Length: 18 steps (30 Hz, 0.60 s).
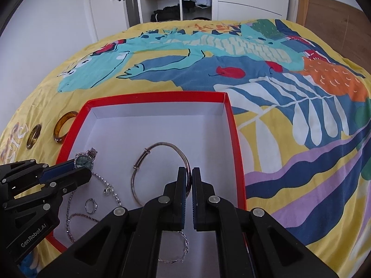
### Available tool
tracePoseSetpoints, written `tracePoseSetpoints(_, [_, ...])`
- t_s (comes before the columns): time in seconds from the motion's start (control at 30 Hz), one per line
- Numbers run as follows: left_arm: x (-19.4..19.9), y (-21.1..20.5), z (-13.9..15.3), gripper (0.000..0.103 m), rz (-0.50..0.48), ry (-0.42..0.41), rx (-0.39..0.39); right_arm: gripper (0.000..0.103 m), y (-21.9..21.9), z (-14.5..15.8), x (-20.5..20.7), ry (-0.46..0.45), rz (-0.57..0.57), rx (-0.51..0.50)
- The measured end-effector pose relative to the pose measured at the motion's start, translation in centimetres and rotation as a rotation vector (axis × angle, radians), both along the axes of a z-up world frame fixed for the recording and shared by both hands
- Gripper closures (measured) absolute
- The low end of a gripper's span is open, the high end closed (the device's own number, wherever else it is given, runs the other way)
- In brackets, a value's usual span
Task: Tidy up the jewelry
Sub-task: 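Carry the watch and hoop bangle over the red box with both tools, then open both tools to release the watch and bangle into the box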
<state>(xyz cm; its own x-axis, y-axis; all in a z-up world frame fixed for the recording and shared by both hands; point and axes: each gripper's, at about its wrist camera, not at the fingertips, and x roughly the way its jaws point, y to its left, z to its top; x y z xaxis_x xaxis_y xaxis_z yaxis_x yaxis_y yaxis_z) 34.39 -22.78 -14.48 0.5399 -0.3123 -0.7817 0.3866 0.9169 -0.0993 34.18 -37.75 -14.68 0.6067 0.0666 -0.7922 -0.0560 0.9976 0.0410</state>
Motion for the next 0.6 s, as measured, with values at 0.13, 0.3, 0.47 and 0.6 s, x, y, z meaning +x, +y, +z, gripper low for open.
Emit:
tracePoseSetpoints(0.13, [-0.03,-0.08,-0.51,0.090,0.000,0.014,0.001,0.099,0.00,-0.51,-0.04,0.017,0.002,-0.001])
tracePoseSetpoints(0.3, [0.09,-0.07,-0.85,0.090,0.004,0.030,-0.006,0.099,0.03,-0.71,-0.14,0.028,0.006,-0.010])
tracePoseSetpoints(0.47, [0.17,-0.08,-0.88,0.090,0.011,0.040,-0.013,0.099,0.10,-0.77,-0.26,0.039,0.013,-0.019])
tracePoseSetpoints(0.6, [0.22,0.02,-0.87,0.089,0.017,0.049,-0.023,0.099,0.12,-0.90,-0.40,0.050,0.014,-0.029])
